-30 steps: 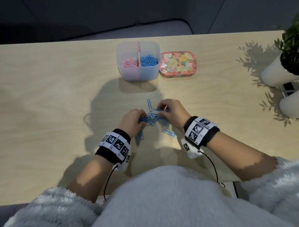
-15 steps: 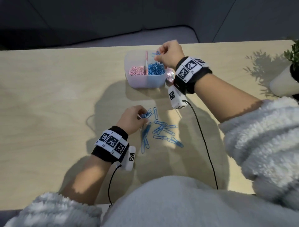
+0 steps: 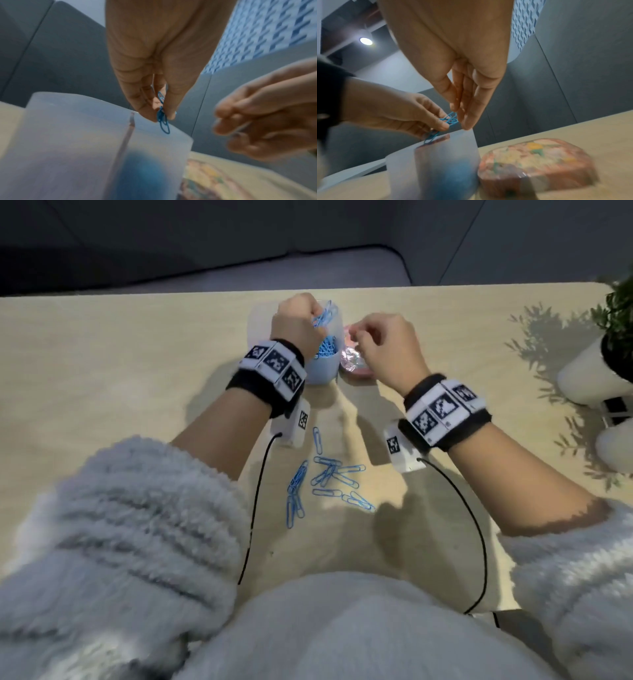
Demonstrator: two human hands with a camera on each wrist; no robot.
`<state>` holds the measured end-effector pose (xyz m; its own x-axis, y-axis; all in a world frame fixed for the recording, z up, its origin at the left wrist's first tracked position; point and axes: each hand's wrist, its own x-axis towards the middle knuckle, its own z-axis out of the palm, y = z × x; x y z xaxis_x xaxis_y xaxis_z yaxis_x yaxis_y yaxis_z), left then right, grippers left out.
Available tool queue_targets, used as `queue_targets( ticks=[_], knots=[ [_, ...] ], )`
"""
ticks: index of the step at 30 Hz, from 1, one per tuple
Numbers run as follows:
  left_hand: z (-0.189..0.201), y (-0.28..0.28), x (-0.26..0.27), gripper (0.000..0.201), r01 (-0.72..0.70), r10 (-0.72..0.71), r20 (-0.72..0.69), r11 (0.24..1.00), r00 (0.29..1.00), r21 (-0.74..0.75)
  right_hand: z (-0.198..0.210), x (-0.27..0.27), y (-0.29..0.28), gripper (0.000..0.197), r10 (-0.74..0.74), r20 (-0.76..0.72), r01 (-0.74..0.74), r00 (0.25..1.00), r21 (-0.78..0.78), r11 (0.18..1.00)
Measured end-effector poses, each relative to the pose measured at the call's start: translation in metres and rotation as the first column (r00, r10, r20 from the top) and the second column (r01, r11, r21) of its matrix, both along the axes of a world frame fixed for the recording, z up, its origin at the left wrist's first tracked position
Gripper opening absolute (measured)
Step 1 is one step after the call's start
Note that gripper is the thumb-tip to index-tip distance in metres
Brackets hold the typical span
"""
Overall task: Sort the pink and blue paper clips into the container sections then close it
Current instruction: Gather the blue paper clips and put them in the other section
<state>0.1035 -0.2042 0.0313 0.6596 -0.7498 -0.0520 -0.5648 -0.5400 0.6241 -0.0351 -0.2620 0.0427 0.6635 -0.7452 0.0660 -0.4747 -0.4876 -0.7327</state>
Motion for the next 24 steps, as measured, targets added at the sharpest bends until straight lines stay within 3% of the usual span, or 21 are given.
queue_targets(
  ticks=[4, 6, 8, 11, 14, 16, 19, 21, 24],
  knots=[
    [-0.004, -0.017, 0.000, 0.035, 0.132, -0.173, 0.114, 0.946, 0.978, 0.297, -0.025, -0.043, 0.019, 0.017, 0.118, -0.101, -0.106, 0.988, 0.117, 0.987],
    [-0.004, -0.010, -0.005, 0.036, 0.165, -0.212, 0.174, 0.954, 0.962, 0.250, -0.039, -0.063, 0.031, 0.018, 0.196, -0.195, -0.165, 0.961, 0.165, 0.972],
    [-0.002, 0.014, -0.013, 0.028, 0.201, -0.220, 0.236, 0.974, 0.946, 0.103, -0.047, -0.081, 0.043, 0.027, 0.277, -0.287, -0.228, 0.917, 0.194, 0.954],
    [-0.016, 0.060, -0.025, 0.020, 0.365, -0.358, 0.252, 0.931, 0.899, 0.019, -0.064, -0.106, 0.061, 0.024, 0.382, -0.412, -0.302, 0.827, 0.248, 0.921],
    [-0.046, 0.109, -0.036, 0.039, 0.514, -0.540, 0.143, 0.838, 0.829, 0.183, -0.080, -0.126, 0.074, 0.072, 0.447, -0.474, -0.355, 0.759, 0.274, 0.894],
    [-0.064, 0.134, -0.044, 0.054, 0.568, -0.598, 0.034, 0.776, 0.800, 0.273, -0.085, -0.130, 0.081, 0.077, 0.436, -0.448, -0.356, 0.781, 0.254, 0.899],
    [-0.084, 0.160, -0.054, 0.071, 0.605, -0.674, 0.078, 0.702, 0.734, 0.375, -0.090, -0.122, 0.089, 0.061, 0.372, -0.372, -0.311, 0.850, 0.214, 0.926],
    [-0.088, 0.171, -0.064, 0.073, 0.595, -0.680, 0.092, 0.692, 0.727, 0.409, -0.093, -0.109, 0.096, 0.051, 0.326, -0.333, -0.280, 0.885, 0.178, 0.943],
    [-0.088, 0.183, -0.080, 0.074, 0.588, -0.668, 0.115, 0.713, 0.735, 0.381, -0.095, -0.089, 0.106, 0.043, 0.357, -0.334, -0.321, 0.872, 0.160, 0.933]
  ],
)
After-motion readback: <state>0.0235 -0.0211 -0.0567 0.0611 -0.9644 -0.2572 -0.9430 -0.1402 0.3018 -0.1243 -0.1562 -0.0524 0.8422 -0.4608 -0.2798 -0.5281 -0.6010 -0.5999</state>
